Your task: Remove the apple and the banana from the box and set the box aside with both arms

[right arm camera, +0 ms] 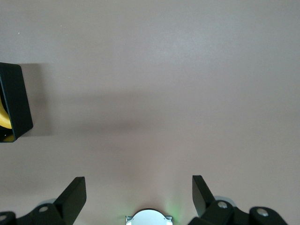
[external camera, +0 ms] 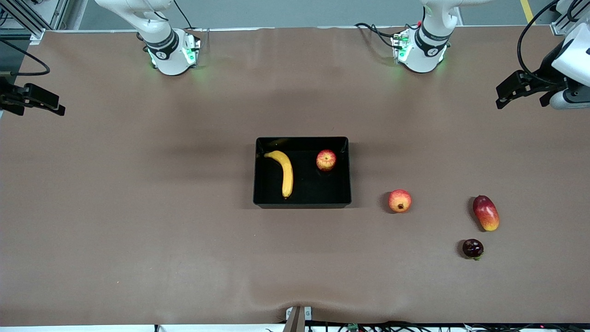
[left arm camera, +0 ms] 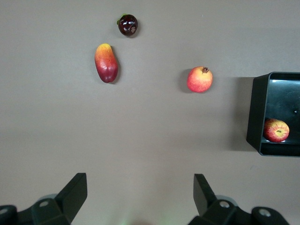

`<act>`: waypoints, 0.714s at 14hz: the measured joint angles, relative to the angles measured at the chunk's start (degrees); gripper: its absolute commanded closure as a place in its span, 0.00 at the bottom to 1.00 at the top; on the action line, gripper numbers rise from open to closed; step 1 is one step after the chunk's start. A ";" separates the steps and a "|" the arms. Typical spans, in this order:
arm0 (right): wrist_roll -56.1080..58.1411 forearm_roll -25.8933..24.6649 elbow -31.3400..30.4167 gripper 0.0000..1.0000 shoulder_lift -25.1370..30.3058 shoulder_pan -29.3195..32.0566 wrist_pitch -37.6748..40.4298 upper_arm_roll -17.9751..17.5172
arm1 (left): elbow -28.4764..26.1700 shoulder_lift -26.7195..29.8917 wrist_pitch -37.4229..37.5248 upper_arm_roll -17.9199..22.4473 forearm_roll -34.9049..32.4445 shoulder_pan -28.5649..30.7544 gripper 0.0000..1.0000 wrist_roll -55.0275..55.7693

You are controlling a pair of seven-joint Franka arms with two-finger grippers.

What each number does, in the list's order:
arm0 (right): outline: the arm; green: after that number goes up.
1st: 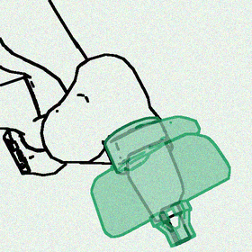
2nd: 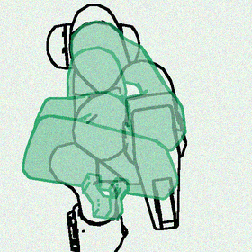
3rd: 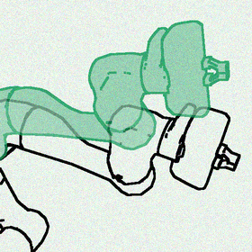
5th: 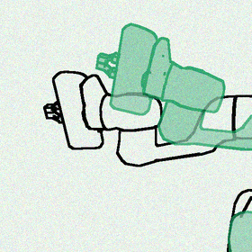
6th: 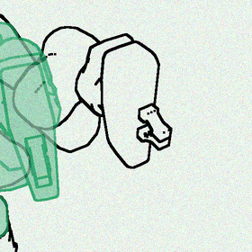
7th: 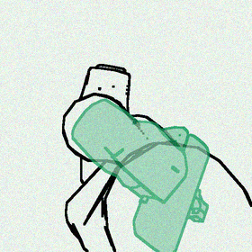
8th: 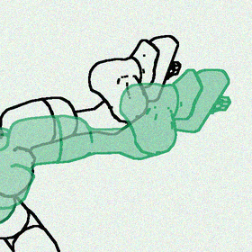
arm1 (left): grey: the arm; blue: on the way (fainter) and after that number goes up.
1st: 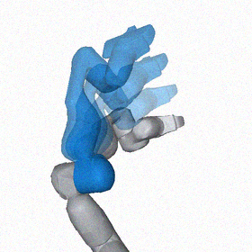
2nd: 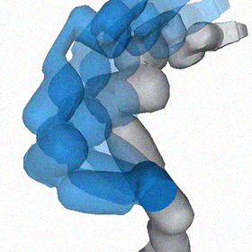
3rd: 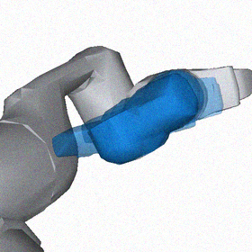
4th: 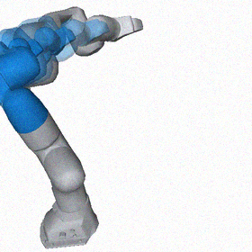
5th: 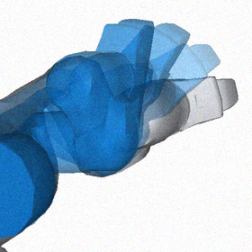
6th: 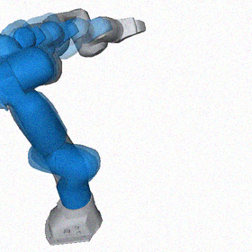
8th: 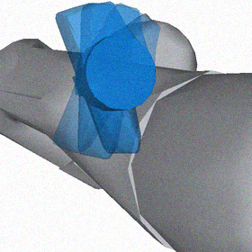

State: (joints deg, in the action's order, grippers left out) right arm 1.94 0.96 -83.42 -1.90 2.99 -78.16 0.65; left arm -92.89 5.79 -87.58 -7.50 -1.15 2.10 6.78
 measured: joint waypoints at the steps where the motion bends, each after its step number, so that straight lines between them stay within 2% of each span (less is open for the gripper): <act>1: 0.00 0.00 0.00 0.00 0.00 0.00 0.00 -0.01 | 0.00 0.00 0.00 0.00 0.00 0.00 0.00 0.00; 10: 0.00 0.00 0.00 0.00 0.00 0.00 0.02 -0.02 | 0.05 -1.75 0.06 -0.81 0.05 -0.78 0.00 0.14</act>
State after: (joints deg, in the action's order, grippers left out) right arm 1.94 0.96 -83.42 -1.90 2.99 -78.15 0.63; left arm -92.84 4.03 -87.52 -8.31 -1.10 1.31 6.92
